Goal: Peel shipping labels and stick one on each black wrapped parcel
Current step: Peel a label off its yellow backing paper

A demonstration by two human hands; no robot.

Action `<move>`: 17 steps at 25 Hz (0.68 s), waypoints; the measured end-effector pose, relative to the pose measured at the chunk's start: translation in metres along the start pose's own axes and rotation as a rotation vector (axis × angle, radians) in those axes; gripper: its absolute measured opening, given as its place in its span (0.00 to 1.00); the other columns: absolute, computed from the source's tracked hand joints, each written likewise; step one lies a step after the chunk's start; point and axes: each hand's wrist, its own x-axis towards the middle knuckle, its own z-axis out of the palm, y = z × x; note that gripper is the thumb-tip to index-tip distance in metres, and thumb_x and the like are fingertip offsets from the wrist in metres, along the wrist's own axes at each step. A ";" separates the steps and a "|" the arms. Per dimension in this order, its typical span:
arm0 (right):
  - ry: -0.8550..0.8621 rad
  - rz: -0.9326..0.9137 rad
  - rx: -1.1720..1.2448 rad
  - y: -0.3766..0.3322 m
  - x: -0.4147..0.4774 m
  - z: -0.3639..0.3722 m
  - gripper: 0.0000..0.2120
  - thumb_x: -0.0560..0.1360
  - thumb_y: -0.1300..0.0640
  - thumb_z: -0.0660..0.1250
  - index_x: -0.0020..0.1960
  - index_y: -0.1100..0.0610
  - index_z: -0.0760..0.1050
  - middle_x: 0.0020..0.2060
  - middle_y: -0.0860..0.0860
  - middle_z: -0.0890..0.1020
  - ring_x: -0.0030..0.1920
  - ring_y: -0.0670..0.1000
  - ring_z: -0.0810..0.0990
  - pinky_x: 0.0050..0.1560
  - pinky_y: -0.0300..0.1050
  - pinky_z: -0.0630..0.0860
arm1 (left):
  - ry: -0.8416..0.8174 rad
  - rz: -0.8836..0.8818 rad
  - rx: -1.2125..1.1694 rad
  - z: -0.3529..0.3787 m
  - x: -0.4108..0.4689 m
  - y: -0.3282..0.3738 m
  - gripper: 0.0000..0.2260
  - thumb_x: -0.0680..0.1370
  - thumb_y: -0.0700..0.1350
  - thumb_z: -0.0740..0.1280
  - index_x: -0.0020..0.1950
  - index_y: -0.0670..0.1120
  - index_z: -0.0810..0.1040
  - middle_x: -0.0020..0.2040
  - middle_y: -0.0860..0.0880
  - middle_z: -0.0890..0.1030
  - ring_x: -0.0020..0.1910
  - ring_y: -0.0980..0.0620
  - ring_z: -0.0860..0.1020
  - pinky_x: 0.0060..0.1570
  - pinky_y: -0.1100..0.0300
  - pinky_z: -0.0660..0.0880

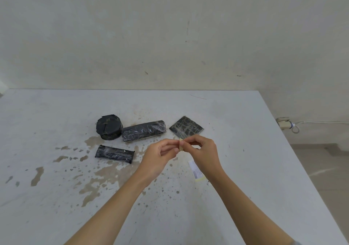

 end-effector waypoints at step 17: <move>-0.030 -0.008 0.041 -0.007 0.007 0.004 0.06 0.71 0.55 0.71 0.37 0.56 0.83 0.33 0.49 0.84 0.41 0.49 0.83 0.53 0.56 0.79 | 0.098 -0.013 -0.120 -0.005 0.007 0.006 0.07 0.72 0.37 0.72 0.49 0.41 0.84 0.43 0.45 0.86 0.45 0.50 0.84 0.48 0.61 0.80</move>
